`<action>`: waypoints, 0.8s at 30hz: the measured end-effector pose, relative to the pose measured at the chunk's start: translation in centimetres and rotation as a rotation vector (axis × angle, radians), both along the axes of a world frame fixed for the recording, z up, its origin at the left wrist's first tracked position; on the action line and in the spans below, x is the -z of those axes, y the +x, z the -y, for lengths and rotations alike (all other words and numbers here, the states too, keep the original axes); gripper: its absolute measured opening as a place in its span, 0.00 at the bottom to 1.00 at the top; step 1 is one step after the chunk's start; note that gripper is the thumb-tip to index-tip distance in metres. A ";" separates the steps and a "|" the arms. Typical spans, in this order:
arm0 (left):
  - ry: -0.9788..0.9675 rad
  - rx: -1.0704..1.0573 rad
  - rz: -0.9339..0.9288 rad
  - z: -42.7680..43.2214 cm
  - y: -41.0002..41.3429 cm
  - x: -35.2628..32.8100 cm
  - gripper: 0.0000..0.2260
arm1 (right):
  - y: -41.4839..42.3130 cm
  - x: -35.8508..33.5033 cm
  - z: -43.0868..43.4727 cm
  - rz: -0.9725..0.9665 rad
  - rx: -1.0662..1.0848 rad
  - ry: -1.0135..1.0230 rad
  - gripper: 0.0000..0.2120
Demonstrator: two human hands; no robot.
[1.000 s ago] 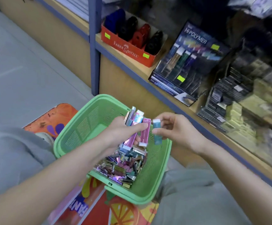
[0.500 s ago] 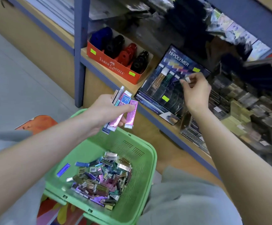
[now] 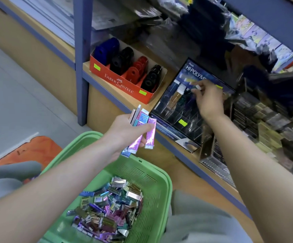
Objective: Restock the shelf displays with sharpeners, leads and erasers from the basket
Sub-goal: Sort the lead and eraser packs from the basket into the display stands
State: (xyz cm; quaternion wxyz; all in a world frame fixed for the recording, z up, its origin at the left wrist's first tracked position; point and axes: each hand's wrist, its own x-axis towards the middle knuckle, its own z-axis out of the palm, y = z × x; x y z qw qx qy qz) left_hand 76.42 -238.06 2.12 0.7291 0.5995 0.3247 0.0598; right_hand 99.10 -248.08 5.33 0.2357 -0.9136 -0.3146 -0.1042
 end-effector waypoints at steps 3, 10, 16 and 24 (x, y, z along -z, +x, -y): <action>-0.012 0.006 0.008 -0.1 0.3 -0.1 0.04 | 0.8 -0.9 -0.5 -0.023 -0.047 -0.146 0.10; -0.009 0.009 0.009 -0.5 0.7 0.0 0.04 | 1.3 0.1 -1.0 0.071 -0.038 -0.215 0.11; 0.019 -0.008 0.008 -1.2 1.0 0.3 0.05 | 1.4 0.9 -1.0 0.158 -0.026 -0.232 0.10; 0.002 -0.049 -0.003 -1.8 1.6 0.2 0.07 | -1.0 0.4 -0.8 0.141 -0.038 -0.037 0.08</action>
